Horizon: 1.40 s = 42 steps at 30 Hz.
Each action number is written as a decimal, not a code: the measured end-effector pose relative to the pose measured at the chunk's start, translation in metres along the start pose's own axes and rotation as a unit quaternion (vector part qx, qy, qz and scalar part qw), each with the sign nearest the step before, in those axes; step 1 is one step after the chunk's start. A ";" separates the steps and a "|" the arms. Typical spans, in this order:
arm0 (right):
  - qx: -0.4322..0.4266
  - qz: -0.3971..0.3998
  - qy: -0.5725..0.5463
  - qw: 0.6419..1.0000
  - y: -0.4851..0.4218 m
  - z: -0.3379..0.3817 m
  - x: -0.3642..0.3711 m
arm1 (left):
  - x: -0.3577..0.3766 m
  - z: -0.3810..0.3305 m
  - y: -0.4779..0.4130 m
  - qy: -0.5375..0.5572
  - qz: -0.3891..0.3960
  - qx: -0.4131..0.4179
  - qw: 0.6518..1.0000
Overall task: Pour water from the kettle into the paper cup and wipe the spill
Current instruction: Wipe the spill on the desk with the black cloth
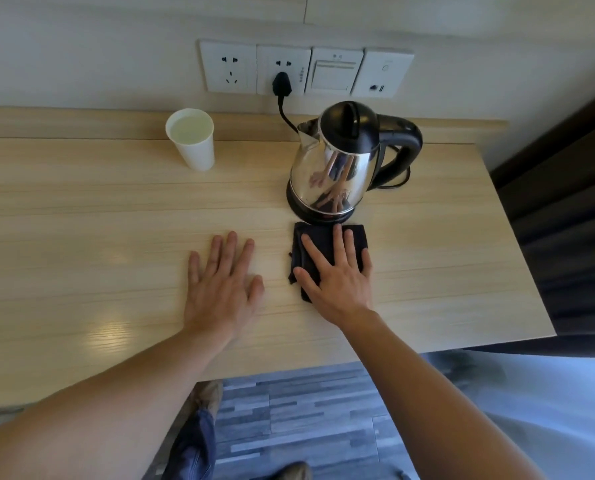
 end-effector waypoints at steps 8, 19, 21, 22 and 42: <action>-0.041 0.024 -0.004 0.999 0.055 0.000 0.018 | -0.002 -0.002 0.003 0.008 -0.014 -0.006 1.000; -0.101 -0.030 -0.074 0.992 0.128 -0.008 0.049 | -0.019 -0.019 0.003 0.061 0.017 -0.031 0.998; -0.115 -0.058 -0.111 0.985 0.134 -0.016 0.054 | -0.020 -0.040 0.006 0.081 0.009 -0.020 0.997; -0.123 -0.067 -0.136 0.981 0.137 -0.020 0.053 | -0.018 -0.052 0.009 0.087 0.004 -0.006 0.996; 0.009 -0.026 -0.268 0.963 -0.012 -0.108 -0.080 | 0.011 -0.089 0.005 0.043 0.006 -0.011 0.999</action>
Point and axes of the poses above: each hand's wrist, its own y-axis away from the middle knuckle, its own x-axis out of the palm, z = x × y, the point moved 3 cm from there along -y, towards the middle knuckle, and after that the axes turned 3 degrees about z, right-handed, at the moved point
